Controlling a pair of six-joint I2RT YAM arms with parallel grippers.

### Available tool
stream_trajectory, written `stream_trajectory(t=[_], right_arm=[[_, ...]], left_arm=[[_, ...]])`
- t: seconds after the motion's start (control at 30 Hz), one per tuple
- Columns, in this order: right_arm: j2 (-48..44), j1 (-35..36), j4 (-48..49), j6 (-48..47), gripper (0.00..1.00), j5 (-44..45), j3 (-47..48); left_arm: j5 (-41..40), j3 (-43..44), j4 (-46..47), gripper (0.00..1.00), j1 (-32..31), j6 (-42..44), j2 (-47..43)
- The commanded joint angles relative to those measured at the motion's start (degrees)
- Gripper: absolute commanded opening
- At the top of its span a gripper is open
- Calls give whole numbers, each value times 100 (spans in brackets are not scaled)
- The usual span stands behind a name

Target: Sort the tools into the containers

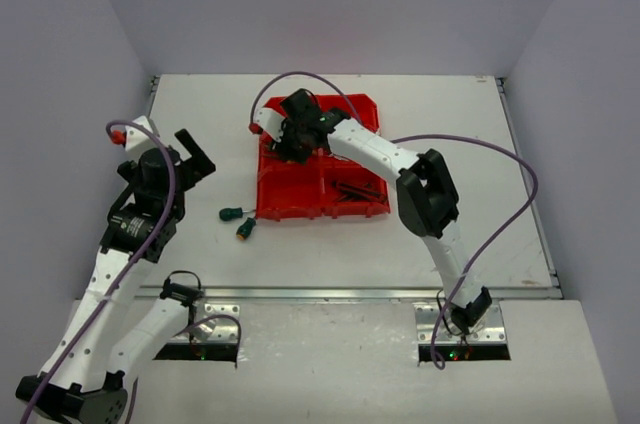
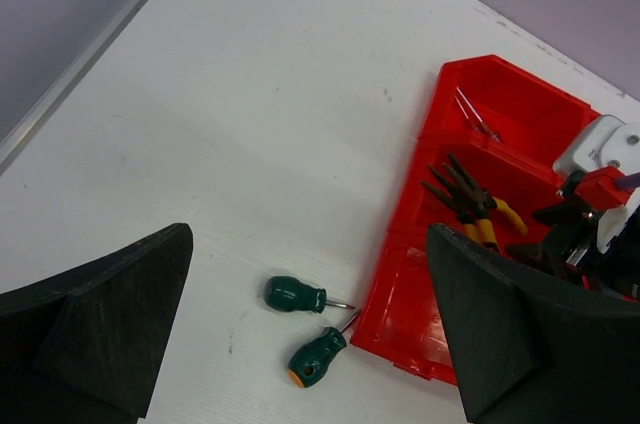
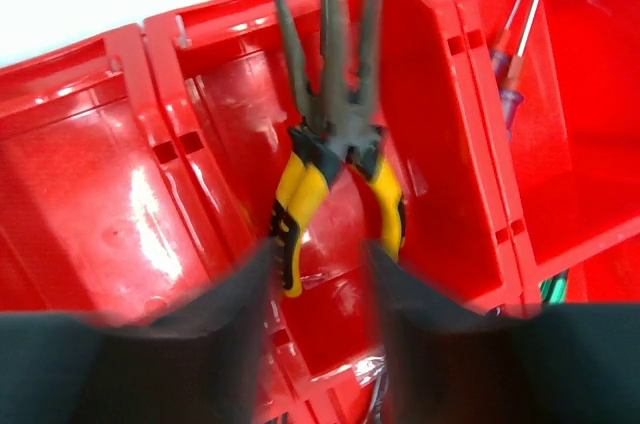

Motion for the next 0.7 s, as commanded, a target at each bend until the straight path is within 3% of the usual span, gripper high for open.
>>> stream_trajectory(t=[0.0, 0.03, 0.13, 0.2, 0.3, 0.43, 0.53, 0.6, 0.67], right_arm=[[-616, -45, 342, -4, 62, 155, -365], [-682, -46, 349, 25, 69, 208, -414], [-958, -45, 361, 258, 77, 216, -465], [-1346, -45, 426, 531, 99, 230, -489], [-2042, -33, 689, 1198, 99, 184, -766], [-3665, -3, 1579, 2924, 99, -415, -2169], [-4439, -10, 1910, 3363, 99, -1015, -3287], [-4970, -10, 1981, 3482, 99, -979, -3961], [-5459, -16, 1951, 3681, 99, -359, -4590]], left_arm=[[-11, -29, 190, 100, 69, 6, 13], [-22, -29, 185, 100, 69, -15, 34], [-35, -42, 144, 100, 64, -262, 198], [63, 101, -185, 100, 61, -585, 512], [412, 316, -726, 100, 69, -1467, 1004], [537, 488, -1870, 100, 71, -2786, 1952], [791, 691, -2182, 100, 78, -3151, 2478], [1268, 595, -2197, 100, 78, -3165, 2881], [1445, 354, -2521, 100, 78, -3712, 3126]])
